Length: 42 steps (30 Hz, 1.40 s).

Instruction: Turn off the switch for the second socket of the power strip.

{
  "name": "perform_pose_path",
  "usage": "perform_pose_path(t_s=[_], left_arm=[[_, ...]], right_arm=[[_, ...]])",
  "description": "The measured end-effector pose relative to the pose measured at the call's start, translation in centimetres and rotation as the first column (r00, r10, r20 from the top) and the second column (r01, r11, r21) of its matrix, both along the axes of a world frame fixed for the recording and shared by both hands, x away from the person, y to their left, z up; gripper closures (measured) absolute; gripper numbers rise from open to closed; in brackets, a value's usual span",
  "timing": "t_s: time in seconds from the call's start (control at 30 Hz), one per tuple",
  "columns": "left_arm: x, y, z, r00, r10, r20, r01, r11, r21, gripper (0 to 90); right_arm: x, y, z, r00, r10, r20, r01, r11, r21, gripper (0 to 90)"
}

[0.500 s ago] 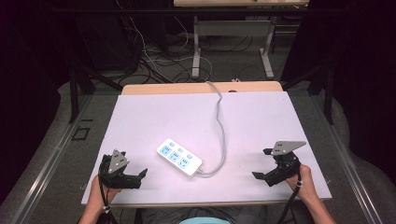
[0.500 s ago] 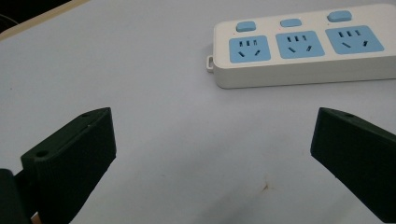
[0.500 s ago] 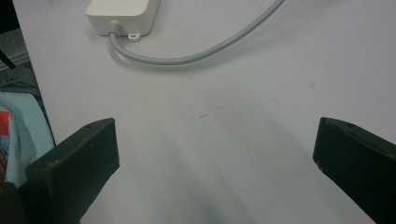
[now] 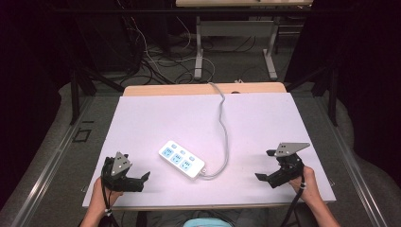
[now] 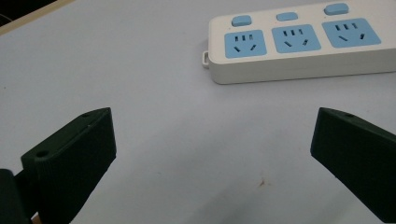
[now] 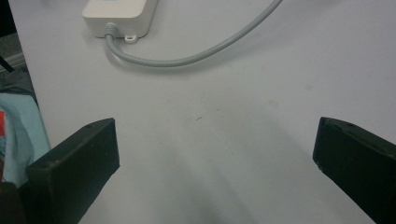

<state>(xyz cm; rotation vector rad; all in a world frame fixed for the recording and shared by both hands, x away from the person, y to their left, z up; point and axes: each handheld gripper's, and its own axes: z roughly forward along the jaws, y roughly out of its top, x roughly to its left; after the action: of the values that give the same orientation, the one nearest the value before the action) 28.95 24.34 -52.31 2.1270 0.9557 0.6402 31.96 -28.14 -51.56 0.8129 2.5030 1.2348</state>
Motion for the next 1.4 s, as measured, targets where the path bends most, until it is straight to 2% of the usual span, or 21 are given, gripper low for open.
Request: perform_pose_path(t_s=[0.03, 0.1, 0.13, 0.27, 0.3, 0.33, 0.5, 0.63, 0.77, 0.83, 0.9, 0.97, 1.07, 1.17, 1.2, 1.37, 1.4], left_arm=[[0.0, 0.0, 0.1, 0.9999, -0.002, 0.015, 0.002, 0.9999, 0.015, 0.0], [-0.1, -0.1, 0.1, 1.0000, -0.001, 0.010, 0.001, 0.9998, 0.018, 0.0], [-0.1, -0.1, 0.1, 0.9998, 0.005, 0.019, -0.005, 0.9997, 0.025, 0.1], [-0.1, -0.5, 0.2, 0.9999, 0.006, 0.013, -0.006, 0.9995, 0.032, 0.1], [-0.1, -0.6, 0.3, 0.9998, 0.009, 0.016, -0.010, 0.9993, 0.036, 0.1], [0.0, -0.7, 0.4, 0.9999, 0.010, 0.006, -0.010, 0.9993, 0.035, 0.1], [0.3, -0.8, 0.7, 0.9998, 0.016, 0.012, -0.017, 0.9994, 0.031, 0.1], [0.4, -1.2, 1.0, 0.9996, 0.024, 0.015, -0.025, 0.9983, 0.053, 0.0], [0.7, -1.6, 1.0, 0.9994, 0.033, 0.013, -0.033, 0.9983, 0.047, 0.0], [0.9, -1.7, 1.2, 0.9993, 0.030, 0.022, -0.031, 0.9980, 0.055, 0.0], [1.0, -1.9, 1.2, 0.9992, 0.030, 0.025, -0.031, 0.9985, 0.045, 0.0], [1.1, -1.8, 1.3, 0.9993, 0.027, 0.025, -0.028, 0.9981, 0.055, 0.0], [1.5, -1.5, 1.6, 0.9993, 0.035, 0.014, -0.036, 0.9985, 0.041, 0.0], [1.7, -1.4, 1.7, 0.9987, 0.043, 0.026, -0.045, 0.9978, 0.048, 0.0], [1.7, -1.5, 1.7, 0.9987, 0.048, 0.015, -0.048, 0.9984, 0.028, 0.0], [1.9, -1.8, 2.0, 0.9986, 0.047, 0.026, -0.048, 0.9983, 0.032, 0.1], [1.9, -2.0, 2.0, 0.9988, 0.047, 0.014, -0.047, 0.9986, 0.025, 0.1]], right_arm=[[-0.1, 0.0, 0.1, 1.0000, 0.001, 0.003, -0.001, 1.000, -0.001, 0.0], [-0.1, 0.0, 0.1, 1.0000, 0.009, -0.002, -0.009, 1.000, -0.008, 0.0], [-0.1, 0.0, 0.1, 0.9999, 0.005, 0.010, -0.005, 1.000, -0.009, 0.0], [0.0, 0.2, 0.0, 0.9997, 0.007, 0.024, -0.007, 1.000, -0.015, 0.0], [-0.1, 0.2, 0.1, 0.9999, -0.001, 0.011, 0.001, 1.000, -0.011, 0.0], [-0.1, 0.2, 0.1, 0.9998, 0.004, 0.020, -0.003, 1.000, -0.016, 0.0], [0.0, 0.3, 0.1, 0.9998, 0.006, 0.018, -0.006, 1.000, -0.018, 0.0], [0.2, 0.4, 0.0, 1.0000, 0.001, 0.006, -0.001, 1.000, -0.022, 0.1], [0.2, 0.4, 0.1, 0.9999, 0.013, -0.003, -0.013, 0.999, -0.032, 0.1], [0.3, 0.5, 0.0, 0.9999, 0.003, 0.014, -0.002, 1.000, -0.027, 0.1], [0.3, 0.5, 0.1, 0.9998, 0.019, 0.000, -0.019, 0.999, -0.037, 0.1], [0.3, 0.6, 0.0, 0.9998, 0.018, -0.002, -0.018, 0.999, -0.034, 0.1], [0.3, 0.7, 0.0, 0.9999, 0.011, 0.004, -0.011, 0.999, -0.040, 0.4], [0.3, 0.8, 0.0, 0.9998, 0.019, 0.008, -0.018, 0.999, -0.044, 0.5], [0.3, 0.9, 0.0, 0.9998, 0.017, 0.015, -0.016, 0.999, -0.044, 0.5], [0.4, 0.9, -0.1, 0.9998, 0.016, 0.011, -0.016, 0.999, -0.039, 0.5], [0.4, 0.8, 0.0, 0.9998, 0.021, 0.008, -0.020, 0.999, -0.046, 0.6]])
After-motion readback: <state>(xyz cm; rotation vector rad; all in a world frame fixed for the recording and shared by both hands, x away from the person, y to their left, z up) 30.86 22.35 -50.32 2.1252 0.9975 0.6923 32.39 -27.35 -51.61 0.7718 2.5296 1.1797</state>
